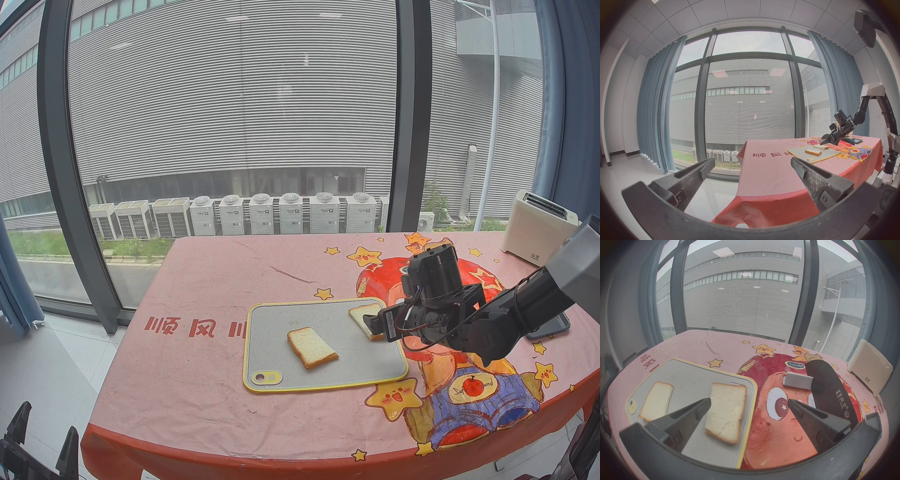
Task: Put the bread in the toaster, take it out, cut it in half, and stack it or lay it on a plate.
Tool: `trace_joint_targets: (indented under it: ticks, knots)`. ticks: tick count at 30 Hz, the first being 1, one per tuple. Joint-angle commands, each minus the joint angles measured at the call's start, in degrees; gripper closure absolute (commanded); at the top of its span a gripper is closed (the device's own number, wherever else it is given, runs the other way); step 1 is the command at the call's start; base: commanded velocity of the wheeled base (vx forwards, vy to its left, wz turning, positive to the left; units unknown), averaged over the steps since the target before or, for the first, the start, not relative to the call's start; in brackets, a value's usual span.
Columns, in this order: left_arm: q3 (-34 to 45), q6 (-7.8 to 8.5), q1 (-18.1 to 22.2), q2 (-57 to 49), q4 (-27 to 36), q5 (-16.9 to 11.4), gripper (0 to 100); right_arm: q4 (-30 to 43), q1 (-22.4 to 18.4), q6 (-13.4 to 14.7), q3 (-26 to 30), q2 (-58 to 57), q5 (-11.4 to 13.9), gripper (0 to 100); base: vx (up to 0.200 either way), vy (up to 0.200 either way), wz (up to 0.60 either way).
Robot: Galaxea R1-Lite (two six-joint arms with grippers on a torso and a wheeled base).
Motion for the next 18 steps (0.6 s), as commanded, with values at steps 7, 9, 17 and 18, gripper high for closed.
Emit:
trace_joint_targets:
  ticks: [7,9,17,18]
  knots:
    - [1.0,0.0,0.0,-0.9,0.0,0.0,0,-0.3,-1.7,-0.1,0.2,0.1,-0.8,0,0.0,0.0,0.0]
    - [1.0,0.0,0.0,-0.9,0.0,0.0,0,0.0,-1.7,-0.1,0.3,0.0,-1.0,0,0.0,0.0,0.0]
    - [1.0,0.0,0.1,-0.9,0.0,0.0,0,0.1,-2.2,-0.1,0.4,0.4,-1.1,0,0.0,0.0,0.0]
    - [1.0,0.0,0.0,-0.9,0.0,0.0,0,0.1,-2.2,-0.1,0.4,0.4,-1.1,0,0.0,0.0,0.0]
